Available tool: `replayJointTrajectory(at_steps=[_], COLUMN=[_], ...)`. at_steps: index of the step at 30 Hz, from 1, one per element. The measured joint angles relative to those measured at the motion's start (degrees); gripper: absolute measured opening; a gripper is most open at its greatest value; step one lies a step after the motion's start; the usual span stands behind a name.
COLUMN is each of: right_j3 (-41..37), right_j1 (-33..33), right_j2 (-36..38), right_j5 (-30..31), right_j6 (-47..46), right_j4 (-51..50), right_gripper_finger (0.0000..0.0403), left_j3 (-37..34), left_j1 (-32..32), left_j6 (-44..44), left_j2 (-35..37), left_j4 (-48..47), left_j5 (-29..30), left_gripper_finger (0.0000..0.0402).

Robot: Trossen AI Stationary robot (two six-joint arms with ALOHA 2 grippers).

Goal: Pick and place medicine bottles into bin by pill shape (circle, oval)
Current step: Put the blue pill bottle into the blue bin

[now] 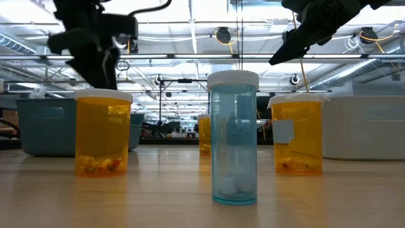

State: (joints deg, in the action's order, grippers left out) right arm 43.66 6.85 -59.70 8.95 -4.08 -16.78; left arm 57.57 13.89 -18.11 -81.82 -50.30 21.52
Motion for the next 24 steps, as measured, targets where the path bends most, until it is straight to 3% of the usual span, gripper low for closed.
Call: replayJointTrajectory(at_steps=[10, 24], right_j3=[0.0, 0.0], right_j1=[0.0, 0.0], right_j2=[0.0, -0.01], right_j5=[0.0, 0.0], right_j6=[-0.29, -0.83], right_j4=[-0.02, -0.09], right_gripper_finger=[0.0288, 0.0288], left_j3=[10.15, 12.41], left_j1=[1.35, 9.24], left_j6=[1.95, 4.83], left_j2=[0.0, 0.0], left_j4=[1.72, 14.6], left_j5=[1.05, -1.05], left_gripper_finger=[0.0237, 0.0237])
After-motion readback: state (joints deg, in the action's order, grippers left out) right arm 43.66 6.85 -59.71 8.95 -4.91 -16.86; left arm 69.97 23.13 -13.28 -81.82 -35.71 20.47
